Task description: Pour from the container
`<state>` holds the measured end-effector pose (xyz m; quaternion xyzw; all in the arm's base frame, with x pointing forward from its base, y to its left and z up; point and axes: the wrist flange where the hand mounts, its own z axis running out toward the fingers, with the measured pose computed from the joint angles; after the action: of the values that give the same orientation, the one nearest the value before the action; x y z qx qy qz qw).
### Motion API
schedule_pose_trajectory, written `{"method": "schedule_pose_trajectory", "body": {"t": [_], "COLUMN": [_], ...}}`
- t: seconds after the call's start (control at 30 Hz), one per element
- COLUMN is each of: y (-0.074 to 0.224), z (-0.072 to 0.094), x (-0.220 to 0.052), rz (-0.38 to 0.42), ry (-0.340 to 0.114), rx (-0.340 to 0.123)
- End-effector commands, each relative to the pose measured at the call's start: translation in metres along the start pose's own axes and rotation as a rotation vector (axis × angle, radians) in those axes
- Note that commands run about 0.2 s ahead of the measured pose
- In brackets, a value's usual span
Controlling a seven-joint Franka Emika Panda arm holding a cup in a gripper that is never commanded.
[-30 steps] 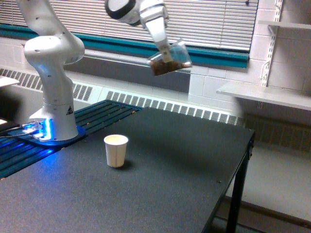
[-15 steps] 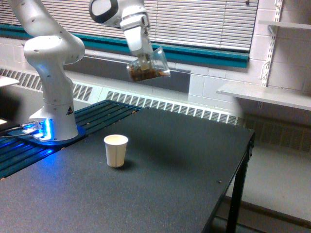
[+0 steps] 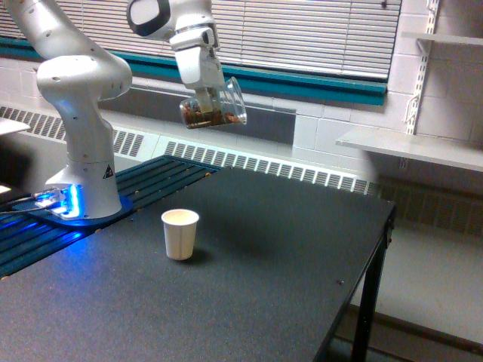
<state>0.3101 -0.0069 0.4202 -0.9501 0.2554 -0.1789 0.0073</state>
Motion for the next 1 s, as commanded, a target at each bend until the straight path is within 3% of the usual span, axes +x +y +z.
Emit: {"method": "schedule_pose_trajectory", "body": {"t": [0.03, 0.4, 1.0], "y": [0.01, 0.017, 0.042], "z": [0.004, -0.001, -0.015], "x": [-0.013, -0.029, -0.031], "rz": [0.045, 0.105, 0.175], "ry": [-0.029, -0.051, -0.079], "rx": [-0.019, -0.028, -0.06]}}
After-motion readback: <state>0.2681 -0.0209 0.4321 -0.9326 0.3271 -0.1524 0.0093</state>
